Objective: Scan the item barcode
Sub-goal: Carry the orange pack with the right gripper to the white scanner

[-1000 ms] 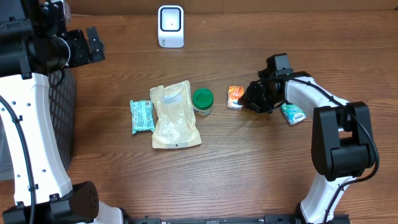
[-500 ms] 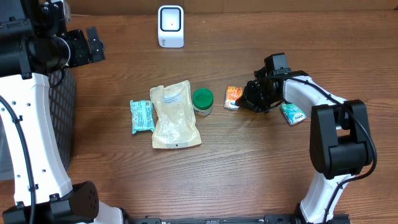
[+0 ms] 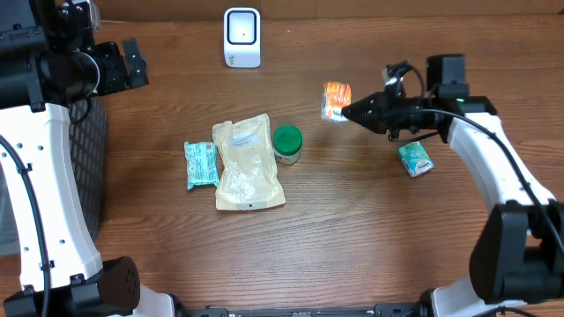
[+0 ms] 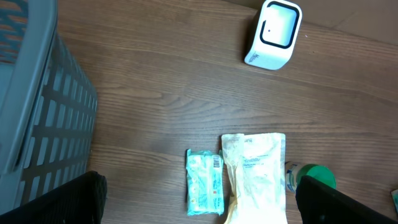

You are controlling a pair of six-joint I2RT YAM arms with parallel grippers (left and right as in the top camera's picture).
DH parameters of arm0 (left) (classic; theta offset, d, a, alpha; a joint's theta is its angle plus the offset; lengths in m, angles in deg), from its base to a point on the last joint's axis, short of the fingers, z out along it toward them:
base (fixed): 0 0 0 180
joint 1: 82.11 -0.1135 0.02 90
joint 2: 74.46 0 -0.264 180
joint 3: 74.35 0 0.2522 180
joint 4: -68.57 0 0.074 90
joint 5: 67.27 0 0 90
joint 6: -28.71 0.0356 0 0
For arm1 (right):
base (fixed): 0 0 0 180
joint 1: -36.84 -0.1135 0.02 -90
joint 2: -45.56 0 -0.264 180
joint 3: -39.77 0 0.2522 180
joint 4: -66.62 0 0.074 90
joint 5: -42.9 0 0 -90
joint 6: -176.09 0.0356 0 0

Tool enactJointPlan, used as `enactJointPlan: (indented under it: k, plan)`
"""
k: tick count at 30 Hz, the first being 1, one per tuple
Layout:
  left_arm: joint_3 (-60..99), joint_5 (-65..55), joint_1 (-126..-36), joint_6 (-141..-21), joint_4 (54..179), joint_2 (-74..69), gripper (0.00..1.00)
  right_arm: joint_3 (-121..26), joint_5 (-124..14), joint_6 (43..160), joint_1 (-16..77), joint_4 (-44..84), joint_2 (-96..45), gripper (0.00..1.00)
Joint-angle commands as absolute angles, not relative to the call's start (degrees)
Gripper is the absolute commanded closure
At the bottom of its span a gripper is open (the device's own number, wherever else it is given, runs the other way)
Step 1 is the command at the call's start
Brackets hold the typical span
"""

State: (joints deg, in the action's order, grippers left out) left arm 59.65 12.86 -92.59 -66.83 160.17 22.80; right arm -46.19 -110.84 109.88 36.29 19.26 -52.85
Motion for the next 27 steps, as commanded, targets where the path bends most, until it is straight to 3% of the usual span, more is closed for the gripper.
enactJointPlan:
  k: [1,13,27]
  plan:
    - [59.50,12.77,-92.20,-65.54,160.09,22.75,0.01,-46.50,-130.64,115.13,36.26,23.85,-51.78,0.96]
    - [59.50,12.79,-92.20,-65.54,160.09,22.75,0.00,-46.50,-132.77,138.38,36.11,36.66,-51.78,0.96]
    - [59.50,12.79,-92.20,-65.54,160.09,22.75,0.00,-46.50,-125.36,138.64,33.12,46.21,-51.78,0.96]
